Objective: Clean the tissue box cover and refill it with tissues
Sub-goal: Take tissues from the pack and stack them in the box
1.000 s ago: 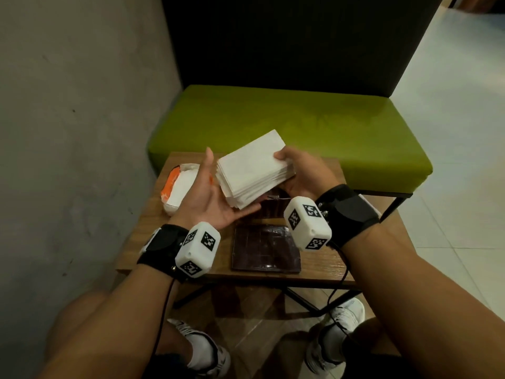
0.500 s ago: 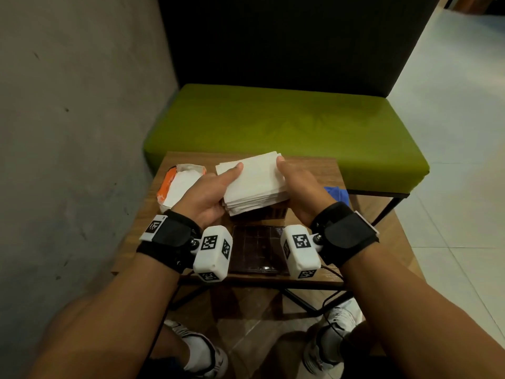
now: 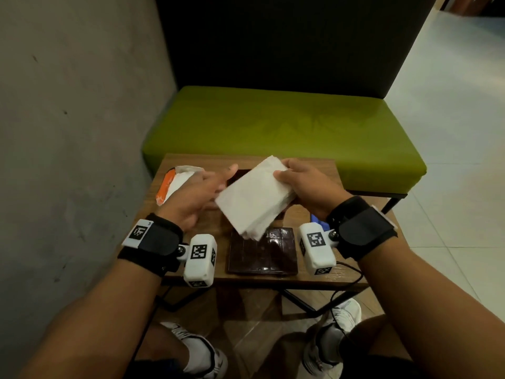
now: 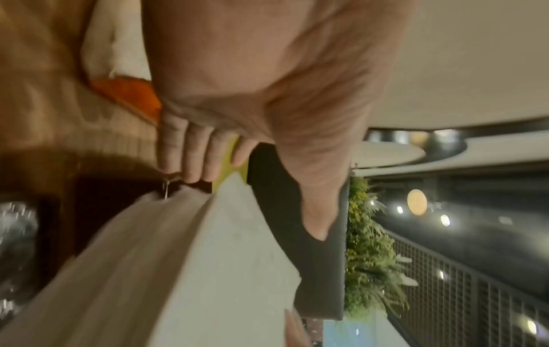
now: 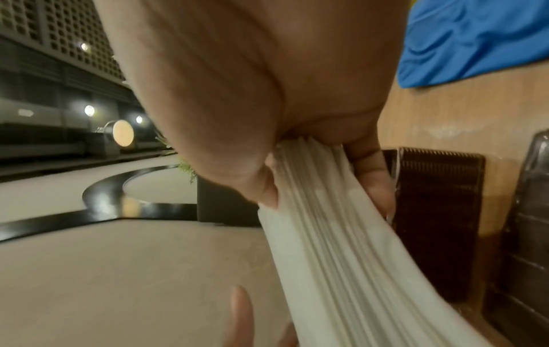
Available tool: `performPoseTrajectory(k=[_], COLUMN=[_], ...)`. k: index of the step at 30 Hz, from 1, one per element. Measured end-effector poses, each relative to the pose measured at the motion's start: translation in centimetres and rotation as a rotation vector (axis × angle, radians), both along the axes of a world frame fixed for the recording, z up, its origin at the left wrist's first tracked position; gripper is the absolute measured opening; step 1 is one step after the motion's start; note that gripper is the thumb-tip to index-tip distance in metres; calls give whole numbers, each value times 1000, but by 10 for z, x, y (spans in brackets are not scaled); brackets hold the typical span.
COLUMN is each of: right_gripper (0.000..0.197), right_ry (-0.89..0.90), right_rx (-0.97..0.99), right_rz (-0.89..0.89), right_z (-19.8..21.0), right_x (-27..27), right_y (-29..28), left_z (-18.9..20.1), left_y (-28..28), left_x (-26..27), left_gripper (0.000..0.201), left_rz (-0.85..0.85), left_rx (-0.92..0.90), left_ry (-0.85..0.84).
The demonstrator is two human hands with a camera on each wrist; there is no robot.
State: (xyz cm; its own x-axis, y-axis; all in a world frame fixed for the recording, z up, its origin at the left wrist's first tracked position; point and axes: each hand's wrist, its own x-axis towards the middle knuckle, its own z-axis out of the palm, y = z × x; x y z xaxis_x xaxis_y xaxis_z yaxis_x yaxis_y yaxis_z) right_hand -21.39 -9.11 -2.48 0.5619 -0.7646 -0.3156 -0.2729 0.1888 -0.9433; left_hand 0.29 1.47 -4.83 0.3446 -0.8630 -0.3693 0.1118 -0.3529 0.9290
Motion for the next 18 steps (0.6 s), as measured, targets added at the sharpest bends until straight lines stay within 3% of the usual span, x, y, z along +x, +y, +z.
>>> performPoseTrajectory(k=[1, 3, 6, 11, 14, 16, 18], right_gripper=[25, 26, 28, 28, 29, 31, 46], right_ry=[36, 94, 85, 92, 95, 75, 15], right_rx=[-21, -72, -80, -118, -129, -151, -103], right_rz=[95, 274, 390, 352, 308, 186, -12], right_z=[3, 9, 17, 16, 11, 4, -3], right_x=[0, 1, 7, 7, 8, 11, 17], right_y=[1, 4, 8, 3, 2, 1, 3], left_z=[2, 8, 13, 2, 2, 2, 1], left_y=[1, 3, 5, 5, 4, 1, -4], left_x=[0, -9, -25, -27, -31, -37, -41], left_gripper=[93, 79, 64, 66, 53, 45, 39], left_rz=[-27, -193, -375, -316, -236, -133, -1], left_rx=[-20, -13, 46, 49, 30, -12, -73], left_ry=[-53, -62, 75, 261, 273, 262, 241])
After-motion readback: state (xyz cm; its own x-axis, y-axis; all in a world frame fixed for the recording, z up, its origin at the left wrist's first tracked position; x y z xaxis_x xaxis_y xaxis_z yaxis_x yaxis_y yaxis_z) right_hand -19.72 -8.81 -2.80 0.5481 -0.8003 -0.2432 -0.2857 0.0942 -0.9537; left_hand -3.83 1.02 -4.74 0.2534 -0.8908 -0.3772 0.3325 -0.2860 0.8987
